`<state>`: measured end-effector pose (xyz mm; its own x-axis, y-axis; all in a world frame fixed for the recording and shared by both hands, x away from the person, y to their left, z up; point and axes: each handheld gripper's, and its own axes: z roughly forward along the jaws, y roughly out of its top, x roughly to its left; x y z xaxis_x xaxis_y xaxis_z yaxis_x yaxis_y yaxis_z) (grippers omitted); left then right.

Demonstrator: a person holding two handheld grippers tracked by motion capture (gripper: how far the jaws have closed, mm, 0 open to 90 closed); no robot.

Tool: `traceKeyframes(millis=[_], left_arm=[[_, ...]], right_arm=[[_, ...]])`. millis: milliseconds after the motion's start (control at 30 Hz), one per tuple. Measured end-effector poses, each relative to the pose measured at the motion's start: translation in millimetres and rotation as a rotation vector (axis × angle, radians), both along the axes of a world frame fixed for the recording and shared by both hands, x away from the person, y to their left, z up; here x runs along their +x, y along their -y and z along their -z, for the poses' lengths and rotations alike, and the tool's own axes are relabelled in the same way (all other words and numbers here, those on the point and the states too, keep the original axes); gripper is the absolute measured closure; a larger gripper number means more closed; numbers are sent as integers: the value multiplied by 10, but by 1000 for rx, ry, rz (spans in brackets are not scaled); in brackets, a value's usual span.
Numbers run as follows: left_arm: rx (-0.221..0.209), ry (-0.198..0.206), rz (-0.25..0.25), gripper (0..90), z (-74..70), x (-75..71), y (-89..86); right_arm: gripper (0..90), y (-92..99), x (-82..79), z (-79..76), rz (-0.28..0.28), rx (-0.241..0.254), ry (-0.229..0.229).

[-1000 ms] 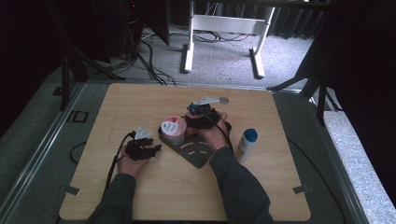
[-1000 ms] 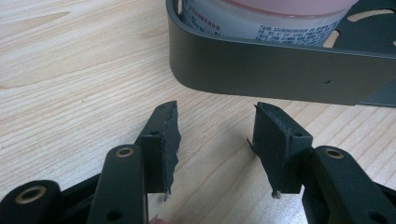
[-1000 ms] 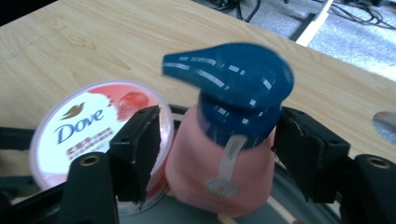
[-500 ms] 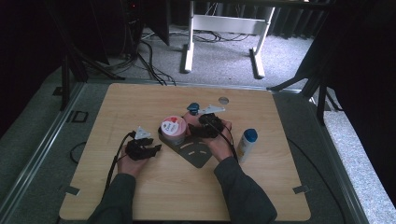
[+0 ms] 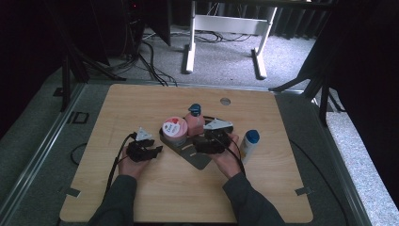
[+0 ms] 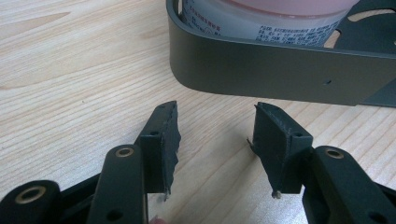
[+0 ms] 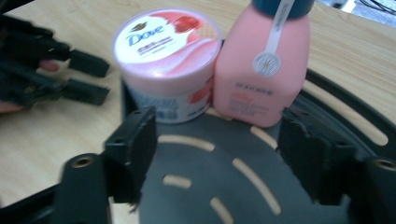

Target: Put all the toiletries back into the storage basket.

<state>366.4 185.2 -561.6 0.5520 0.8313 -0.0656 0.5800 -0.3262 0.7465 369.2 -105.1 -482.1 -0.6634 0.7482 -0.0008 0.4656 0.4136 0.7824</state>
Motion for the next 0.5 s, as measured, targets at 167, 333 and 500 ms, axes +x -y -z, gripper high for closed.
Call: traceKeyframes(millis=[167, 333, 500], left_arm=[[-2, 1, -2, 505, 2, -1, 3], [-1, 1, -1, 505, 1, 0, 1], [0, 1, 0, 505, 1, -1, 2]], right_arm=[[355, 61, -163, 52, -21, -27, 11], [414, 144, -297, 114, -19, -31, 11], [481, 262, -435, 194, -21, -39, 9]])
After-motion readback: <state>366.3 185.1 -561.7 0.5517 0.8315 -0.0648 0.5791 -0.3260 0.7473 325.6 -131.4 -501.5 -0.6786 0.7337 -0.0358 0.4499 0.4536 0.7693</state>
